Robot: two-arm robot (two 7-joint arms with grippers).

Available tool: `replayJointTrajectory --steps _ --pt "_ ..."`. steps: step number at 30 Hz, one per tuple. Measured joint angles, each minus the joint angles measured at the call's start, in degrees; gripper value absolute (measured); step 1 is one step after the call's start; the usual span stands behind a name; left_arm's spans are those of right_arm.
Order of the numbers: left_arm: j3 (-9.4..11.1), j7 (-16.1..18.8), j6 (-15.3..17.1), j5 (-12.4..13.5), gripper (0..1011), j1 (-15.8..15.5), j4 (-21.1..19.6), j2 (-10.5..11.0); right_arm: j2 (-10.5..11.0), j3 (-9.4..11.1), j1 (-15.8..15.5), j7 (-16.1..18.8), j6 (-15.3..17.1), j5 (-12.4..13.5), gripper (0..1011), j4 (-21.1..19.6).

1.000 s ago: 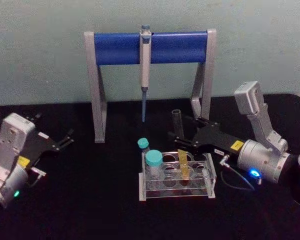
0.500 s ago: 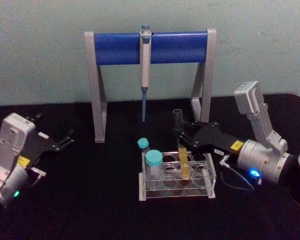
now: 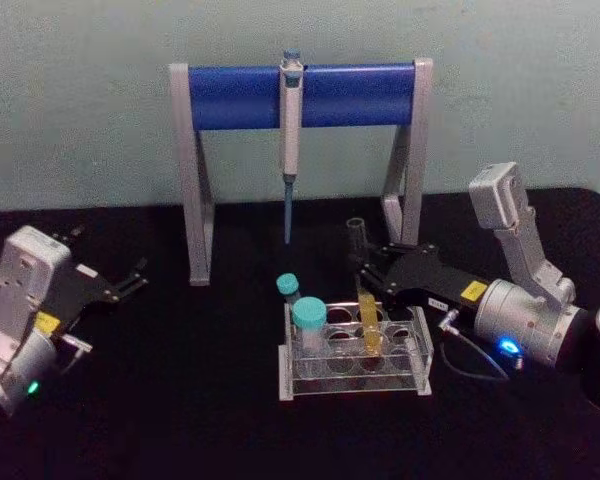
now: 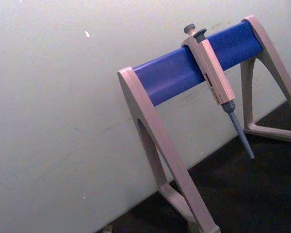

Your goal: Pick up the test tube from the test tube rack, shake it, then place it back into the test tube rack.

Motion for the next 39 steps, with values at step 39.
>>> replayJointTrajectory --steps 39 --pt "0.0 0.0 0.0 0.0 1001 0.0 0.0 0.0 1.0 6.3 -4.4 -1.1 -9.2 5.2 229 -6.8"
